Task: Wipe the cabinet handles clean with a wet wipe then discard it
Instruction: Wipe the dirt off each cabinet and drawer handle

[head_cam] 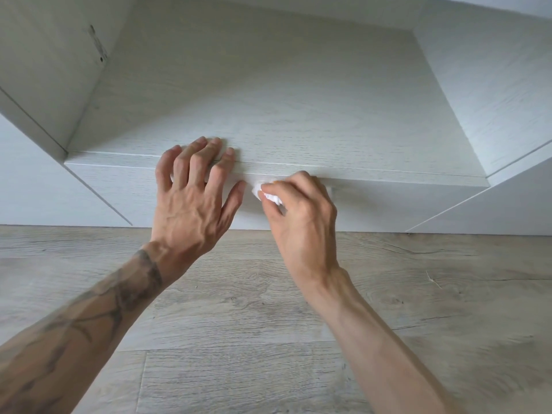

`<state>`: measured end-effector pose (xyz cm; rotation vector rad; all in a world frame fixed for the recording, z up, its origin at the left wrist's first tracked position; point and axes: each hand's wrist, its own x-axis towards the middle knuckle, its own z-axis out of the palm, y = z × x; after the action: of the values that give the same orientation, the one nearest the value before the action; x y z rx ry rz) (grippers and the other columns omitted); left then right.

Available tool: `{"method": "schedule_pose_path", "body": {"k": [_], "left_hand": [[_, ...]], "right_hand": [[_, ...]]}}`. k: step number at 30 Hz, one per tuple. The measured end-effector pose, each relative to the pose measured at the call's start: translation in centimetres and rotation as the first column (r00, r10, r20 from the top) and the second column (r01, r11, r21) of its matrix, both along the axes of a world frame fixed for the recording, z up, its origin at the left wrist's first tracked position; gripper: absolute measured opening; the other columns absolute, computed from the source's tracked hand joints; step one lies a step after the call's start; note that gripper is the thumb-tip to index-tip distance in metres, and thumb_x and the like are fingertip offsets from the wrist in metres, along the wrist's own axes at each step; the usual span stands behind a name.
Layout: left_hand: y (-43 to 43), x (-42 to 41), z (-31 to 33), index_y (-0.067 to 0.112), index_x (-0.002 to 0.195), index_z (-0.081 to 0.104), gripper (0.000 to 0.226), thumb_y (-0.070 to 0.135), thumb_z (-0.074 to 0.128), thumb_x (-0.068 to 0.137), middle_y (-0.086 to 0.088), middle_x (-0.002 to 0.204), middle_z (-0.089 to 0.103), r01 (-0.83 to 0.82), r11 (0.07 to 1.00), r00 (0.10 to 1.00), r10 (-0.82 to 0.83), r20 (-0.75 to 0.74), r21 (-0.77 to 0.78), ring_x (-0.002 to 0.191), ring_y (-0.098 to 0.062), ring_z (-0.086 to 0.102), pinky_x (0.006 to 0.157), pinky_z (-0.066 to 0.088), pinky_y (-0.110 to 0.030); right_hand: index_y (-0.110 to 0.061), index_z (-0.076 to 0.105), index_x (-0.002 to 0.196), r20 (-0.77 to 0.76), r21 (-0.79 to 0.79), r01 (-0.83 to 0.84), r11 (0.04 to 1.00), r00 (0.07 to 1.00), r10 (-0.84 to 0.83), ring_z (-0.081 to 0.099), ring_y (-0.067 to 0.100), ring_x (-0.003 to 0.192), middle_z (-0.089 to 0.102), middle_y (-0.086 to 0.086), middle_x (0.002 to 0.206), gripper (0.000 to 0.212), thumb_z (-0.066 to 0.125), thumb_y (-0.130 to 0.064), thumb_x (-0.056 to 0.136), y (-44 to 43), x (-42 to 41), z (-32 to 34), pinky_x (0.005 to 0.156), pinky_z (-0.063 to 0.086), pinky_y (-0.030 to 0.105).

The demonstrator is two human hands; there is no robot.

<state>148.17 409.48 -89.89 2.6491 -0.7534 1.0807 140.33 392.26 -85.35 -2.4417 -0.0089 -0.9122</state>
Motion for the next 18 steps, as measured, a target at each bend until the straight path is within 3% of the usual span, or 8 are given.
{"method": "schedule_pose_path", "body": {"k": [6,11,18], "left_hand": [[0.0,0.0,0.0,0.007,0.147,0.047,0.052,0.044,0.050,0.111,-0.018,0.149,0.048,0.007,1.000,1.000,-0.007,0.002,0.000,0.141,-0.037,0.046,0.121,0.025,-0.053],[0.0,0.0,-0.1,0.007,0.148,0.047,0.052,0.044,0.050,0.111,-0.018,0.149,0.047,0.002,1.000,1.000,-0.002,-0.002,-0.003,0.141,-0.037,0.045,0.122,0.024,-0.052],[0.0,0.1,-0.1,0.009,0.149,0.045,0.053,0.045,0.048,0.111,-0.016,0.150,0.045,0.005,1.000,1.000,-0.005,-0.007,-0.001,0.142,-0.037,0.045,0.123,0.022,-0.051]], "right_hand": [[-0.009,0.080,0.089,-0.035,-0.028,-0.003,1.000,0.999,0.003,0.066,0.028,0.081,0.070,0.005,0.087,0.019,0.085,0.005,0.079,-0.1,-1.0,0.2,0.079,0.052,0.034],[-0.006,0.078,0.085,-0.033,-0.016,-0.003,1.000,0.999,0.003,0.064,0.031,0.077,0.067,0.009,0.082,0.014,0.082,0.007,0.079,0.4,0.8,0.8,0.072,0.056,0.042],[-0.008,0.077,0.084,-0.012,-0.013,0.020,1.000,1.000,-0.020,0.064,0.029,0.078,0.068,0.006,0.083,0.017,0.083,0.007,0.078,0.4,0.3,0.2,0.074,0.054,0.040]]}}
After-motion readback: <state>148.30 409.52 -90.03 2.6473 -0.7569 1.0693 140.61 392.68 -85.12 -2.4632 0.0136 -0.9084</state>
